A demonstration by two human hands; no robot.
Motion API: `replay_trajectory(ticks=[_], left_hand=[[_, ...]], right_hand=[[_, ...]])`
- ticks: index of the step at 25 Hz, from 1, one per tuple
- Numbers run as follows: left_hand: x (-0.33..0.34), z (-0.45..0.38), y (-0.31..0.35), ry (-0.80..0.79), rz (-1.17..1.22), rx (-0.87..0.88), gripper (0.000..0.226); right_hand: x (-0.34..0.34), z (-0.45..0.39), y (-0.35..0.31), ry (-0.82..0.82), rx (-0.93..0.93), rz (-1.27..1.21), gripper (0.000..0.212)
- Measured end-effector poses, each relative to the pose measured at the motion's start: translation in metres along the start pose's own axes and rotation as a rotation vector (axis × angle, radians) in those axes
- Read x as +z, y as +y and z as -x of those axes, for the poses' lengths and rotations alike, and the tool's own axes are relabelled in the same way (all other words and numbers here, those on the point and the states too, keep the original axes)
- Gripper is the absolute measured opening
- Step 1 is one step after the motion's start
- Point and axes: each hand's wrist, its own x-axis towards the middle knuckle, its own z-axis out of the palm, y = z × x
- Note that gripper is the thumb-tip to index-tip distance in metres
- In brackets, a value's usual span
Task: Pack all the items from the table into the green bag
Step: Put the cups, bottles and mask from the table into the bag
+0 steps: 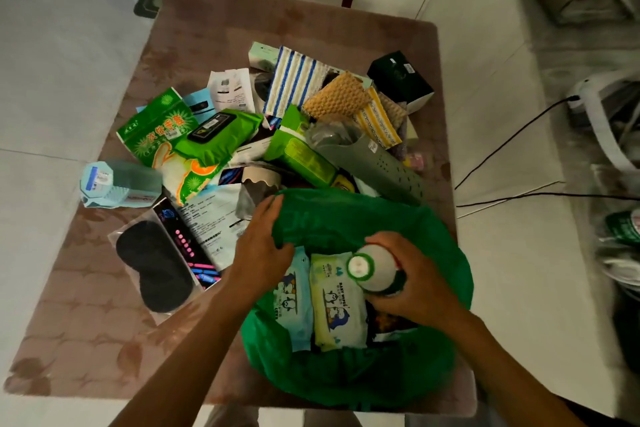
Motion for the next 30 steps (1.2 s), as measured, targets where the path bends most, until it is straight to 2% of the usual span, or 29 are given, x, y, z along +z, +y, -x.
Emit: replay_trajectory(ticks=[2,4,6,8,9,11,13,14,15,17,19,21,23,24,28,30], left_hand=[[-0.005,0.003,-0.002,0.017,-0.015,0.072,0.079],[-0.01,0.012,-0.006,0.021,-0.045,0.176,0.077],[-0.013,0.021,-0.008,-0.015,-0.058,0.244,0.08],[-0.011,0.025,-0.011,-0.039,-0.063,0.293,0.08],[-0.011,0.025,-0.01,-0.033,-0.066,0.29,0.08],[-0.012,0.023,-0.011,-0.006,-0.071,0.242,0.077],[-0.017,0.021,-0.011,-0.001,-0.073,0.197,0.065],[-0.018,0.021,-0.01,-0.005,-0.087,0.2,0.056],[-0.019,0.023,-0.008,-0.008,-0.109,0.21,0.047],[-0.019,0.03,-0.01,-0.001,-0.155,0.211,0.038],[-0.018,0.036,-0.016,0.013,-0.193,0.19,0.033],[-0.018,0.042,-0.019,-0.017,-0.176,0.089,0.034],[-0.019,0.045,-0.018,-0.08,-0.206,-0.022,0.052],[-0.02,0.046,-0.018,-0.122,-0.261,-0.07,0.062],[-0.026,0.038,-0.02,-0.197,-0.326,-0.136,0.086],[-0.029,0.033,-0.025,-0.202,-0.264,-0.114,0.089]], right_hand=[[0.015,-0.012,0.026,-0.046,0.031,0.367,0.079],[0.016,-0.033,0.043,-0.072,0.194,0.677,0.082],[0.014,-0.045,0.047,-0.205,0.375,0.813,0.082],[0.007,-0.043,0.04,-0.325,0.413,0.88,0.076],[0.0,-0.045,0.032,-0.307,0.346,0.847,0.066],[-0.019,-0.065,0.007,-0.052,0.196,0.526,0.04],[-0.037,-0.11,0.0,0.238,0.126,0.279,0.044],[-0.042,-0.131,0.001,0.272,0.116,0.303,0.055],[-0.043,-0.149,0.005,0.225,0.125,0.379,0.068],[-0.035,-0.176,0.02,0.03,0.213,0.546,0.091],[-0.037,-0.19,0.033,-0.018,0.329,0.62,0.098],[-0.043,-0.196,0.039,-0.059,0.342,0.608,0.096],[-0.047,-0.191,0.037,-0.098,0.284,0.457,0.089],[-0.05,-0.181,0.029,-0.06,0.269,0.327,0.088],[-0.097,-0.125,-0.044,0.302,0.127,-0.246,0.083],[-0.118,-0.084,-0.083,0.376,0.048,-0.497,0.084]])
